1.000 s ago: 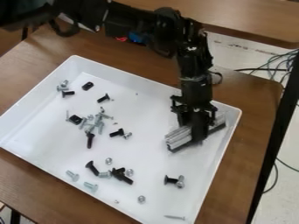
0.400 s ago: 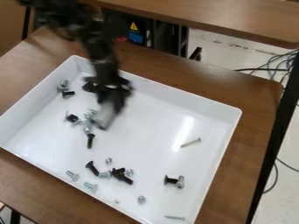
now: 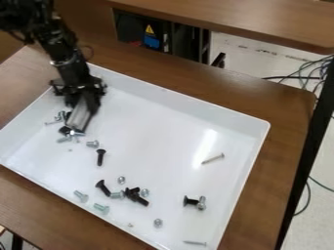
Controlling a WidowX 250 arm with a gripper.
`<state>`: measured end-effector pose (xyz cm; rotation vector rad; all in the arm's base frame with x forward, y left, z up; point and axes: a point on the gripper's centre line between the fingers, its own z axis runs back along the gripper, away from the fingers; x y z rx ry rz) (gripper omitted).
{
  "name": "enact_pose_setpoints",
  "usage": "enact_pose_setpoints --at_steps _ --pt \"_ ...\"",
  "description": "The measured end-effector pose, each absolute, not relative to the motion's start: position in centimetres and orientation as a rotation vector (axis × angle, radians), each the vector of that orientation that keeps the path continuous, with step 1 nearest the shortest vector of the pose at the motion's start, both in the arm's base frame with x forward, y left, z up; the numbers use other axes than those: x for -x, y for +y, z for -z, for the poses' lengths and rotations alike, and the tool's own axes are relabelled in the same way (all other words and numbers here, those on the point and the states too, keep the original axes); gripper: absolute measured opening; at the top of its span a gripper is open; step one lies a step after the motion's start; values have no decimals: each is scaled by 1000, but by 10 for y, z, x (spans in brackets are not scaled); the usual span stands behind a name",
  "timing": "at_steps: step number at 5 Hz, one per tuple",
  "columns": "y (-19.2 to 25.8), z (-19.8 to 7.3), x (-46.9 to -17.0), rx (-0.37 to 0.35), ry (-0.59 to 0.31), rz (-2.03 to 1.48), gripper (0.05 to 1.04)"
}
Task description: Sweep into pile
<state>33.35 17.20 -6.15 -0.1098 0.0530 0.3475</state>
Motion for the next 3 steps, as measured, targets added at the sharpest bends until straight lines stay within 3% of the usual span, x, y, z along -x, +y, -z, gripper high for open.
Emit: enact_pose_setpoints --at_steps 2,3 --pt "169 57 -319 96 44 -277 361" --pt "127 48 -308 98 62 -111 357"
